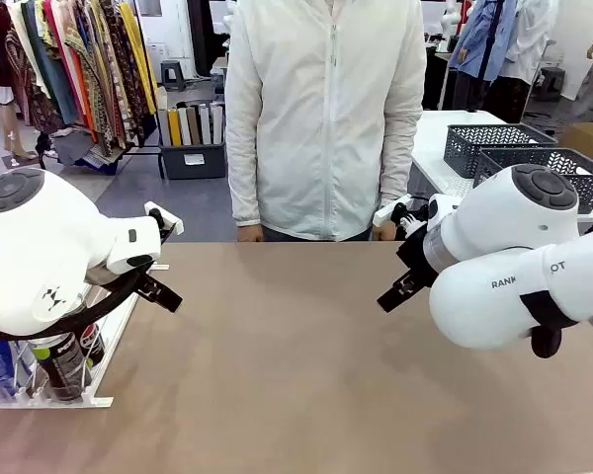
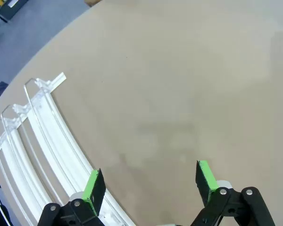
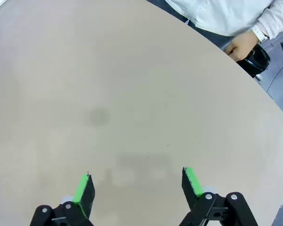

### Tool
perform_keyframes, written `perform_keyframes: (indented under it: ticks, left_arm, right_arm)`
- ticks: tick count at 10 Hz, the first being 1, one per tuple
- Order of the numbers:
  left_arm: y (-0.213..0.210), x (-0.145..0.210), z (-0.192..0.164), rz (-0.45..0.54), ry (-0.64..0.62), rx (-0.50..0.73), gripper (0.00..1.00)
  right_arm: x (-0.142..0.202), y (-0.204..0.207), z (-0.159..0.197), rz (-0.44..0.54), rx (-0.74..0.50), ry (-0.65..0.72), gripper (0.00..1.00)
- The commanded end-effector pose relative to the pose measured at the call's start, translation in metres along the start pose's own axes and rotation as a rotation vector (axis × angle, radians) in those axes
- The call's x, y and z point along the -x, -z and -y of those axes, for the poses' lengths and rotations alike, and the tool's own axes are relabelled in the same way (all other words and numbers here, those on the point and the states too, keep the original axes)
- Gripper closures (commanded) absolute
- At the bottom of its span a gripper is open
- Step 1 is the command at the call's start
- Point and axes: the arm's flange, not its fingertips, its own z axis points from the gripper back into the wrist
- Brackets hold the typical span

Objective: Retrieve and store the cans from the dispenser.
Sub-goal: Pick up one can from the Automatic Can Dispenser and place it in the middle of the table.

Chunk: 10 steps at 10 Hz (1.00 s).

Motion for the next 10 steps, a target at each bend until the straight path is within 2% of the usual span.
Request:
perform_keyframes:
  ticks: [1, 10]
  left_arm:
    - [-0.0002, -0.0001, 0.0000, 0.000, 0.000, 0.000, 0.00]
    - [-0.0002, -0.0001, 0.0000, 0.000, 0.000, 0.000, 0.00]
  right_arm:
    - [0.0000, 0.0000, 0.0000, 0.000, 0.000, 0.000, 0.00]
    - [0.0000, 0.0000, 0.0000, 0.000, 0.000, 0.000, 0.00]
